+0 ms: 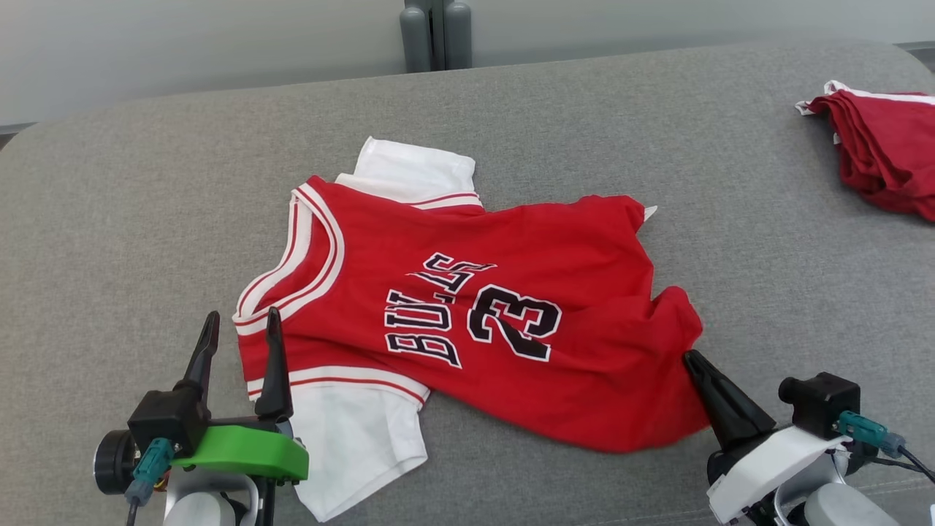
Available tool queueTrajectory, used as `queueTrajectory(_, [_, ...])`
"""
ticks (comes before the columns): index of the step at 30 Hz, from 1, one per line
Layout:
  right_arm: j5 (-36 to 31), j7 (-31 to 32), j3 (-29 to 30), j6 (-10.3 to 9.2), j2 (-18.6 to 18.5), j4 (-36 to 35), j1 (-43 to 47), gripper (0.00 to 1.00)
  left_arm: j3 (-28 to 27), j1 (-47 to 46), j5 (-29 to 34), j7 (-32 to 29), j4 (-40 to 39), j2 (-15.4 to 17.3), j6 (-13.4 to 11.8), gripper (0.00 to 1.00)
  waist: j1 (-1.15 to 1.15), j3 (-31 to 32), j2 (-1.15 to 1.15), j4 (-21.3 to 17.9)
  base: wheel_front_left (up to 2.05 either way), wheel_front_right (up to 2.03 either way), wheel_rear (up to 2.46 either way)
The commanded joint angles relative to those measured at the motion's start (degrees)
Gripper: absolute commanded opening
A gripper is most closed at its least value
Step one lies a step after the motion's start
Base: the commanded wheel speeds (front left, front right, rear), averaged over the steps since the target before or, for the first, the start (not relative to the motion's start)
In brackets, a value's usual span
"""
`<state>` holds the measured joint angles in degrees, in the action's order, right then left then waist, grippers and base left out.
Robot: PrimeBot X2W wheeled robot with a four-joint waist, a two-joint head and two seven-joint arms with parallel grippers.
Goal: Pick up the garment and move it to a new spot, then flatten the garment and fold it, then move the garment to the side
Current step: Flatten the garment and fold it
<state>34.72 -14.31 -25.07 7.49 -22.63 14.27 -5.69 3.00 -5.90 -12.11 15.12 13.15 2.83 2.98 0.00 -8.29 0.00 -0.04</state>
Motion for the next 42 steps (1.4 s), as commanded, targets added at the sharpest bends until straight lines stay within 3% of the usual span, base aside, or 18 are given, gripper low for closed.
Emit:
queueTrajectory(1, [-0.45, -0.51, 0.64, 0.0, -0.46, -1.51, 0.57, 0.0, -0.27, 0.73, -0.52, 0.0, -0.23, 0.14, -0.34, 1.0, 0.0, 0.08, 0.0, -0.4, 0.0, 0.0, 0.0])
queueTrajectory(8, [-2.45, -0.48, 1.37, 0.0, -0.11, -8.48, -1.45, 0.0, -0.12, 0.2, -0.21, 0.01, -0.35, 0.14, -0.37, 1.0, 0.0, -0.21, 0.0, -0.79, 0.0, 0.0, 0.0])
queueTrajectory(15, [-2.34, 1.75, 1.06, 0.0, 1.45, -6.64, -9.73, 0.0, 0.71, -1.59, -0.52, 0.01, -0.35, 0.14, -0.34, 1.0, 0.0, -1.67, 0.0, 0.83, 0.0, 0.0, 0.0])
queueTrajectory(21, [-2.52, 2.74, 0.13, 0.0, 3.61, 0.93, -20.87, 0.0, 1.86, -3.25, -1.07, 0.01, -0.09, 0.14, -0.52, 1.0, 0.0, -3.95, 0.0, 3.48, 0.0, 0.0, 0.0])
queueTrajectory(32, [0.1, 1.82, -0.98, 0.01, 8.4, 24.83, -38.88, 0.0, 4.9, -5.86, -2.51, 0.0, 0.71, 0.14, -1.09, 1.0, 0.0, -6.84, 0.0, 7.5, 0.0, 0.0, 0.0])
queueTrajectory(35, [0.81, 0.4, -2.54, 0.0, 8.48, 28.13, -40.22, 1.0, 4.98, -5.75, -2.62, 0.01, 0.8, 0.14, -1.22, 1.0, 0.0, -6.56, 0.0, 7.53, 0.0, 0.0, 0.0])
queueTrajectory(38, [1.78, -0.62, -3.32, 0.0, 7.74, 28.54, -39.55, 1.0, 4.76, -5.0, -2.38, 0.01, 0.89, 0.14, -1.35, 1.0, 0.0, -6.0, 0.0, 6.88, 0.0, 0.0, 0.0])
queueTrajectory(42, [2.04, -0.89, -2.88, 0.01, 5.59, 23.8, -35.96, 1.0, 4.29, -4.07, -1.93, 0.01, 0.88, 0.14, -1.49, 1.0, 0.0, -4.94, 0.0, 5.53, 0.0, 0.0, 0.0])
